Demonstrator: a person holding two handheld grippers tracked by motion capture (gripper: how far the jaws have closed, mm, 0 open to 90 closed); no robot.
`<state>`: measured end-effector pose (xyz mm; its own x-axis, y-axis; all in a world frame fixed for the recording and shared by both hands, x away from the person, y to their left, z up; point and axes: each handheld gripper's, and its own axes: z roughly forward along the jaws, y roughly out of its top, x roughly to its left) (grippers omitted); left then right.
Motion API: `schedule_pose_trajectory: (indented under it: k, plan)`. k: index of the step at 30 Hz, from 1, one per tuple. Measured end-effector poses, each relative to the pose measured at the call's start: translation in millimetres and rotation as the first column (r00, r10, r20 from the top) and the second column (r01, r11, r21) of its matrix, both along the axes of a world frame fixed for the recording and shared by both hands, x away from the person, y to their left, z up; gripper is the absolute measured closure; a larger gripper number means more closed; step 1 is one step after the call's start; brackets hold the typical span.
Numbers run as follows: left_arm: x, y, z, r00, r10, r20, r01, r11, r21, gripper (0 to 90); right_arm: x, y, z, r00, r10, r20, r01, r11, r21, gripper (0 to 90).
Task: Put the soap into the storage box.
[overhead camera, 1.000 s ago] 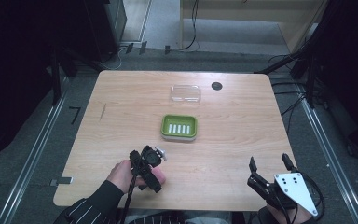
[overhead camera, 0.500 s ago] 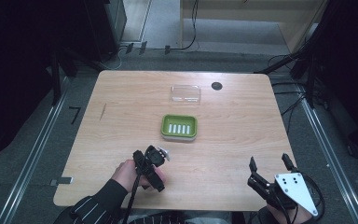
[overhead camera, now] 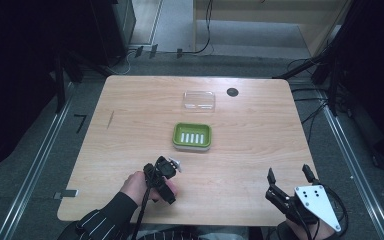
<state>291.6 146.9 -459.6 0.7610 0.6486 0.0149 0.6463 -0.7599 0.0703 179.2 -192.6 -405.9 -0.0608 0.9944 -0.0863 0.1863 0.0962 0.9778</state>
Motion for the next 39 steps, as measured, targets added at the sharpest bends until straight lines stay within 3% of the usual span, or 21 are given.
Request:
schedule_pose_trajectory:
  k: [13,39]
  plan:
    - [-2.0,-1.1,-1.7,0.9999,0.0,0.016,0.0,0.9998,0.018,12.3,-0.4,-0.6,0.3,1.0,0.0,0.004,0.0,1.0,-0.002,12.7]
    - [0.4,-1.7,3.6,0.9991,-0.004,0.041,0.005,0.9998,-0.019,13.4,-0.4,-0.7,0.3,1.0,-0.002,0.002,0.002,1.0,0.0,12.7]
